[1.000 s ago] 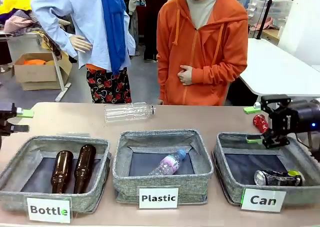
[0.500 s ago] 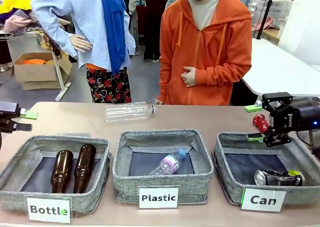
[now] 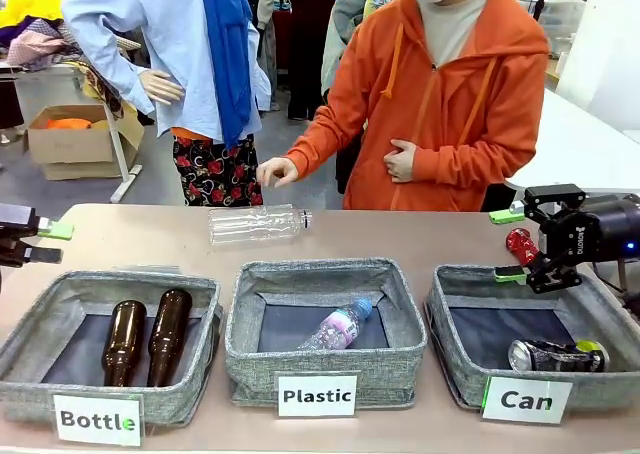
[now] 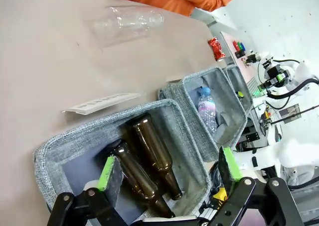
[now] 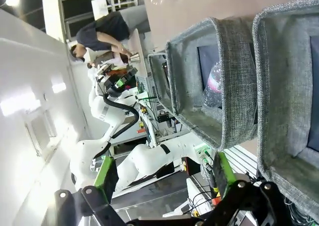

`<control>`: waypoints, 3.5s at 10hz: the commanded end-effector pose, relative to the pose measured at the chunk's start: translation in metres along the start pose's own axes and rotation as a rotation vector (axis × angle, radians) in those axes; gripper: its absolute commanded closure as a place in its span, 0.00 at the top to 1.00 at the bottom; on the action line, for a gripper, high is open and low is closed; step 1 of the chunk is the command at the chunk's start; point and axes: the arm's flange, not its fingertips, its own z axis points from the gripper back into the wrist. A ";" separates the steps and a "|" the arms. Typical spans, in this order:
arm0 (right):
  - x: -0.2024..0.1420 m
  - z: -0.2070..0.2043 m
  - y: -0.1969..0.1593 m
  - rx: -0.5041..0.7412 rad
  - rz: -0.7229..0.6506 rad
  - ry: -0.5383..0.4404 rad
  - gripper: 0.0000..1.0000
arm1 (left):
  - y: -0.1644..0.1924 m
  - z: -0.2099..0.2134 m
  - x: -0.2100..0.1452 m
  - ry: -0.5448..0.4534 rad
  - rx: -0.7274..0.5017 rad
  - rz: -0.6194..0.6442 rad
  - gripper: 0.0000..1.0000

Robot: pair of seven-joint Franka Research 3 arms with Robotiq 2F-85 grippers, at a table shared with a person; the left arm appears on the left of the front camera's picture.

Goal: Sort the can waste into the basket.
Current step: Pick up the can waste from the table and place it in the right Fabric basket.

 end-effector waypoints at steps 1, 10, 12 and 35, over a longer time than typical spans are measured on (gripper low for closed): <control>-0.001 -0.003 0.003 0.010 -0.003 -0.002 1.00 | 0.000 0.003 -0.001 0.006 -0.009 -0.005 1.00; 0.026 0.068 0.059 -1.302 0.390 -0.880 1.00 | 0.000 0.003 -0.001 0.006 -0.009 -0.005 1.00; 0.023 0.067 0.061 -1.129 0.469 -1.052 1.00 | 0.000 0.003 -0.001 0.006 -0.009 -0.005 1.00; 0.256 0.027 -0.061 -1.257 0.257 -0.204 1.00 | 0.000 0.003 -0.001 0.006 -0.009 -0.005 1.00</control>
